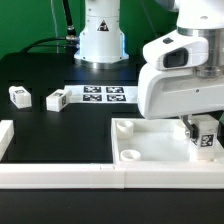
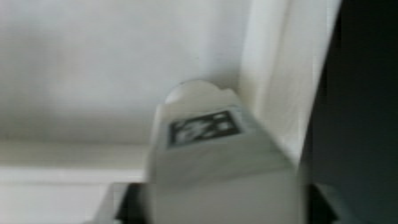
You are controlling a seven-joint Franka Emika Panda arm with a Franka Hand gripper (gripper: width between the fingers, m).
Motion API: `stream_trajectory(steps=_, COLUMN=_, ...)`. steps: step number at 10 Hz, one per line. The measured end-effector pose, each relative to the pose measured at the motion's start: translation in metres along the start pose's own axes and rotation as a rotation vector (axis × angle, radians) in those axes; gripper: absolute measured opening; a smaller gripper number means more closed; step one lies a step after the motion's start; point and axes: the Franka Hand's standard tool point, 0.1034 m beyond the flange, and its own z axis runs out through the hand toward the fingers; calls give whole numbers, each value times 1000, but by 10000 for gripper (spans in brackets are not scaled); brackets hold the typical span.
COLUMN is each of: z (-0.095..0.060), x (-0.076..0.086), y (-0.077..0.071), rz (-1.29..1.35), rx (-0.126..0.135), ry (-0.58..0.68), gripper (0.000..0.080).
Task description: Assemble square table
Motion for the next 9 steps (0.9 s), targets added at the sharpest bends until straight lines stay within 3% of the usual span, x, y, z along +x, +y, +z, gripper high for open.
stream_trajectory(steps=2, z=0, x=0, y=1, rz=130, rx=-1, ry=0, gripper=290)
stream_trajectory(steps=5, z=0, x=1, y=3, rz=540, rx=-6, ry=8, gripper=290)
stream_trajectory(steps=7, z=0, x=1, y=4, rz=935, rx=-2, ry=16, gripper=291)
stream_trajectory(steps=9, z=0, x=1, y=6, rz=1085, rx=9, ry=10, gripper=291)
